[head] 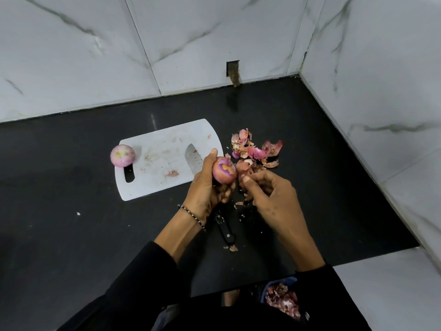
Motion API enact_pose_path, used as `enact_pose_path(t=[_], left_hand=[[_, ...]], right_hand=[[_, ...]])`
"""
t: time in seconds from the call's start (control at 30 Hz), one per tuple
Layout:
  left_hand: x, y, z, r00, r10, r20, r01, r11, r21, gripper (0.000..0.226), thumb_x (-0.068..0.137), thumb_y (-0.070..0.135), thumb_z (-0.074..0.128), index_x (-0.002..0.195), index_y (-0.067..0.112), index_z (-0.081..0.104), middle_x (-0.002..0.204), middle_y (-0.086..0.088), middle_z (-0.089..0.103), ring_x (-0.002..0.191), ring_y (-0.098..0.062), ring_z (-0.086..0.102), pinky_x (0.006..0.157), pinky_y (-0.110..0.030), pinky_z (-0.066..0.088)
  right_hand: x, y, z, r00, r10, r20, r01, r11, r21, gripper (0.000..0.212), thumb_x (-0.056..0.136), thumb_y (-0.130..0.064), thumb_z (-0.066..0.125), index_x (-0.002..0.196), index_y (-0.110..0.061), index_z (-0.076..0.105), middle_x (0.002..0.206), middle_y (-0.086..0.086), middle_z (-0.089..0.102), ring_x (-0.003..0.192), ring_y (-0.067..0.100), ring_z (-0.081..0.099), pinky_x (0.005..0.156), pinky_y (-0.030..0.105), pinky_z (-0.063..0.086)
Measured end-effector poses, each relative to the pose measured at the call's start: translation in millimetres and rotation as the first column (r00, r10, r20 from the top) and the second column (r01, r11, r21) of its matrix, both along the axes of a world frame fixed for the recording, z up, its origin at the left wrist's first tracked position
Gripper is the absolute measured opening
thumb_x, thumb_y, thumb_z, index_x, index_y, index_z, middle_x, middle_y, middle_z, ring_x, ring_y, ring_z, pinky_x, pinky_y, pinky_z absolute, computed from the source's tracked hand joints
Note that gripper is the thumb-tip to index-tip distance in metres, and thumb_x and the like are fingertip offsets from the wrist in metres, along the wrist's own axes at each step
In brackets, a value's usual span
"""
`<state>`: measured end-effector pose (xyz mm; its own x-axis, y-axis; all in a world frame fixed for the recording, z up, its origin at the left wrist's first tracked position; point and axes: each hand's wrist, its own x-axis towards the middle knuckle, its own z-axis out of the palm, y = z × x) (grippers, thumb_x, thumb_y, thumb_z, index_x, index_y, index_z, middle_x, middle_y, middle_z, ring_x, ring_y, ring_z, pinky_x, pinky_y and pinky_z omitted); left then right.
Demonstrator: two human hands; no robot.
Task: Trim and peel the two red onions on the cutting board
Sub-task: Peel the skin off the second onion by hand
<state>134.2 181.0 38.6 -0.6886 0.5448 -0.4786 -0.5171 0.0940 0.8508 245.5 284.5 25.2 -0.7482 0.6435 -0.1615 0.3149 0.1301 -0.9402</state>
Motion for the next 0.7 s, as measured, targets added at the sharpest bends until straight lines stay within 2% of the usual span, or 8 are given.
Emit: enact_pose_path(t=[0.07, 0.17, 0.23, 0.37, 0.43, 0.53, 0.6, 0.7], left_hand=[[-4, -1, -1, 0.995, -0.024, 0.099, 0.021, 0.999, 0.03, 0.07, 0.091, 0.07, 0.038, 0.081, 0.008, 0.067, 0.06, -0.01, 0.057, 0.042, -0.013, 0.047, 0.04, -0.019, 0.039], [-5, -3, -2, 0.992, -0.057, 0.112, 0.057, 0.998, 0.006, 0.071, 0.09, 0.071, 0.04, 0.067, 0.01, 0.067, 0.057, -0.009, 0.057, 0.043, -0.013, 0.046, 0.04, -0.019, 0.038], [-4, -4, -2, 0.994, -0.076, 0.078, 0.078, 0.997, -0.019, 0.071, 0.09, 0.071, 0.041, 0.063, 0.011, 0.068, 0.056, -0.009, 0.055, 0.042, -0.014, 0.045, 0.04, -0.019, 0.037], [-2, -4, -2, 0.992, -0.124, -0.005, 0.123, 0.985, -0.117, 0.073, 0.087, 0.075, 0.041, 0.078, 0.008, 0.069, 0.057, -0.009, 0.054, 0.044, -0.016, 0.042, 0.04, -0.018, 0.034], [0, -5, -2, 0.987, -0.152, -0.052, 0.142, 0.977, -0.159, 0.073, 0.087, 0.076, 0.041, 0.07, 0.01, 0.066, 0.056, -0.011, 0.054, 0.044, -0.017, 0.041, 0.04, -0.018, 0.032], [3, -7, -1, 0.977, -0.167, -0.135, 0.137, 0.968, -0.21, 0.071, 0.088, 0.074, 0.042, 0.062, 0.011, 0.062, 0.054, -0.012, 0.054, 0.041, -0.018, 0.041, 0.041, -0.019, 0.03], [4, -8, -1, 0.97, -0.174, -0.167, 0.136, 0.966, -0.218, 0.068, 0.087, 0.073, 0.046, 0.065, 0.01, 0.064, 0.054, -0.013, 0.054, 0.041, -0.018, 0.041, 0.041, -0.02, 0.03], [3, -8, 1, 0.967, -0.171, -0.189, 0.122, 0.961, -0.247, 0.065, 0.088, 0.068, 0.048, 0.07, 0.008, 0.065, 0.052, -0.011, 0.055, 0.038, -0.016, 0.044, 0.039, -0.019, 0.031]], right_hand=[[3, 4, -3, 0.998, -0.05, 0.029, 0.049, 0.999, 0.015, 0.009, 0.093, -0.039, 0.068, 0.09, -0.032, 0.071, 0.085, -0.01, 0.073, 0.078, 0.004, 0.068, 0.08, 0.035, 0.06], [7, 8, -5, 0.998, -0.065, 0.016, 0.065, 0.997, 0.036, 0.009, 0.087, -0.04, 0.076, 0.093, -0.035, 0.072, 0.088, -0.012, 0.073, 0.083, 0.005, 0.069, 0.081, 0.039, 0.06], [8, 6, -4, 0.998, -0.066, -0.009, 0.066, 0.997, 0.049, 0.014, 0.083, -0.039, 0.08, 0.094, -0.038, 0.071, 0.091, -0.016, 0.072, 0.087, 0.005, 0.068, 0.08, 0.035, 0.06], [7, 0, 5, 0.995, -0.012, -0.101, 0.027, 0.988, 0.154, 0.014, 0.088, -0.027, 0.077, 0.1, -0.034, 0.07, 0.095, -0.025, 0.068, 0.088, -0.001, 0.064, 0.073, 0.017, 0.053], [6, -3, 8, 0.985, 0.032, -0.167, 0.006, 0.975, 0.223, 0.02, 0.093, -0.02, 0.072, 0.109, -0.03, 0.068, 0.1, -0.022, 0.067, 0.094, 0.002, 0.064, 0.076, 0.019, 0.054], [4, -7, 13, 0.961, 0.084, -0.263, -0.017, 0.969, 0.247, 0.019, 0.095, -0.023, 0.069, 0.113, -0.024, 0.07, 0.106, -0.014, 0.068, 0.096, 0.011, 0.066, 0.076, 0.023, 0.055], [4, -8, 14, 0.952, 0.133, -0.275, -0.046, 0.952, 0.302, 0.021, 0.091, -0.022, 0.074, 0.112, -0.022, 0.073, 0.107, -0.009, 0.067, 0.095, 0.014, 0.065, 0.071, 0.018, 0.051], [4, -8, 14, 0.949, 0.189, -0.253, -0.083, 0.922, 0.379, 0.016, 0.088, -0.017, 0.076, 0.104, -0.021, 0.075, 0.107, -0.007, 0.066, 0.101, 0.007, 0.063, 0.075, 0.013, 0.047]])
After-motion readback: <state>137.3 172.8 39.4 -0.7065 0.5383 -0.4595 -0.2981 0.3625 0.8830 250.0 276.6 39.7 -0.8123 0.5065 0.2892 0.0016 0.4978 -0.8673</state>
